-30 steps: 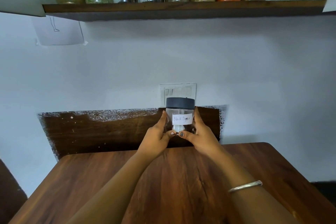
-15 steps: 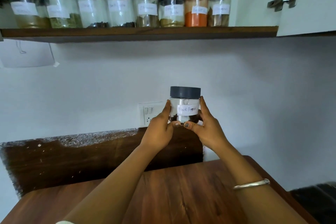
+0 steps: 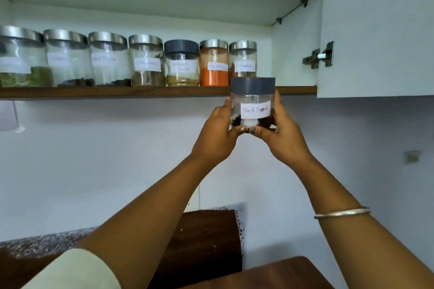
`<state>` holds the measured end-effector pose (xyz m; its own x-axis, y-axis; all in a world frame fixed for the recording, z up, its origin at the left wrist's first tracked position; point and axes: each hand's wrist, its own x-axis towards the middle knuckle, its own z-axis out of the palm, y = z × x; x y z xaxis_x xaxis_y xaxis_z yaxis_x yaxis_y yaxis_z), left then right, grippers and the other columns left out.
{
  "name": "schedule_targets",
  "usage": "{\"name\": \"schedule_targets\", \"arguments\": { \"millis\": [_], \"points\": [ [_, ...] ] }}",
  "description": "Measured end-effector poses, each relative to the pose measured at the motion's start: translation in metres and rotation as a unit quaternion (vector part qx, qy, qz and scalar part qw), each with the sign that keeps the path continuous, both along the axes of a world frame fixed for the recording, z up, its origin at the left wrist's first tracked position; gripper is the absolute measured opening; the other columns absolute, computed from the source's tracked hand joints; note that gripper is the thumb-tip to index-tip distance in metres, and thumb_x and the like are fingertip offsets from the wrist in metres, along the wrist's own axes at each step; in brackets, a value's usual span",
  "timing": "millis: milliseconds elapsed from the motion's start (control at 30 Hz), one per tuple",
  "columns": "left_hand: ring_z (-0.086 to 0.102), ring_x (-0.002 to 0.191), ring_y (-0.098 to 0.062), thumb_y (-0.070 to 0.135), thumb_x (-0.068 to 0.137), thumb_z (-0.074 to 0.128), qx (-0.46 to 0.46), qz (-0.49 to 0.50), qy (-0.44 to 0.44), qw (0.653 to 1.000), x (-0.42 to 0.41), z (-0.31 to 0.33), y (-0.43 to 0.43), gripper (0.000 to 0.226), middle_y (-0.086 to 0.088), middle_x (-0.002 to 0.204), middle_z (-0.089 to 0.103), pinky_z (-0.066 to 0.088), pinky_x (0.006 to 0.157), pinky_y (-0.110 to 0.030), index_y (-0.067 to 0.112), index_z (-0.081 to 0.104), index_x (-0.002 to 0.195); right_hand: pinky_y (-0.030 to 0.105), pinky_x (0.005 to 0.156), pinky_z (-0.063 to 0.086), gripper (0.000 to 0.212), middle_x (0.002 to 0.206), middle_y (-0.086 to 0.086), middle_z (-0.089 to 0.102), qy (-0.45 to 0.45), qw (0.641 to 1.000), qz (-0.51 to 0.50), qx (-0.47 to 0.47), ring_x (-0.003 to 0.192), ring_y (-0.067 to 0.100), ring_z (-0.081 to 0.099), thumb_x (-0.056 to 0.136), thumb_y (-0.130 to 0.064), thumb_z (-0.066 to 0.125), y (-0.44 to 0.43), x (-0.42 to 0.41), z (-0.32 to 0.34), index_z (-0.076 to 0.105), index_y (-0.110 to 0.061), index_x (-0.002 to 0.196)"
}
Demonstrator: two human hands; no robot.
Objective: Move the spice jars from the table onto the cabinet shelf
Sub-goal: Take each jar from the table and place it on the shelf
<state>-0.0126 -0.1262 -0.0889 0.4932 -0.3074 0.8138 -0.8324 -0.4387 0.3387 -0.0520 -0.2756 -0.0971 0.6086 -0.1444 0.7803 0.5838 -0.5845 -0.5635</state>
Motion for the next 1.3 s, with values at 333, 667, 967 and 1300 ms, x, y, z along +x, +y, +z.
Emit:
{"name": "schedule_targets", "arguments": {
  "millis": [333,667,967,1300],
  "points": [
    [0.052,0.120,-0.023,0.018,0.086,0.065,-0.002,-0.022,-0.032,0.999,0.035,0.068,-0.082,0.063,-0.008,0.132,0.053,0.047,0.098,-0.041,0.011,0.033,0.139,0.023,0.092,0.038,0.096,0.128,0.004,0.034,-0.062,0.995,-0.079,-0.005,0.104,0.014,0.051,0.078,-0.024,0.074,-0.075,0.037,0.062,0.011,-0.028,0.150],
    [0.061,0.101,-0.023,0.023,0.085,0.066,-0.029,0.038,-0.047,0.998,0.072,0.088,-0.116,0.054,-0.009,0.113,0.061,0.051,0.082,-0.034,0.012,0.037,0.130,0.024,0.084,0.035,0.086,0.115,0.000,0.035,-0.087,0.991,-0.101,-0.023,0.094,0.012,0.047,0.081,-0.024,0.071,-0.106,0.077,0.084,0.018,-0.029,0.147],
    [0.054,0.101,-0.025,0.025,0.091,0.056,-0.020,0.131,-0.124,0.983,0.090,0.081,-0.132,0.034,-0.012,0.111,0.058,0.041,0.077,-0.028,0.007,0.054,0.120,0.030,0.087,0.040,0.067,0.132,0.011,0.042,-0.069,0.985,-0.148,-0.047,0.113,0.026,0.052,0.087,-0.031,0.062,-0.114,0.108,0.085,0.028,-0.018,0.143],
    [0.045,0.110,-0.025,0.011,0.094,0.050,0.021,0.226,-0.150,0.962,0.096,0.075,-0.145,0.044,-0.013,0.125,0.039,0.041,0.090,-0.028,0.000,0.038,0.134,0.041,0.093,0.043,0.052,0.133,0.009,0.050,-0.056,0.968,-0.240,-0.053,0.114,0.032,0.052,0.090,-0.037,0.055,-0.104,0.123,0.082,0.040,-0.012,0.133]
  ]
}}
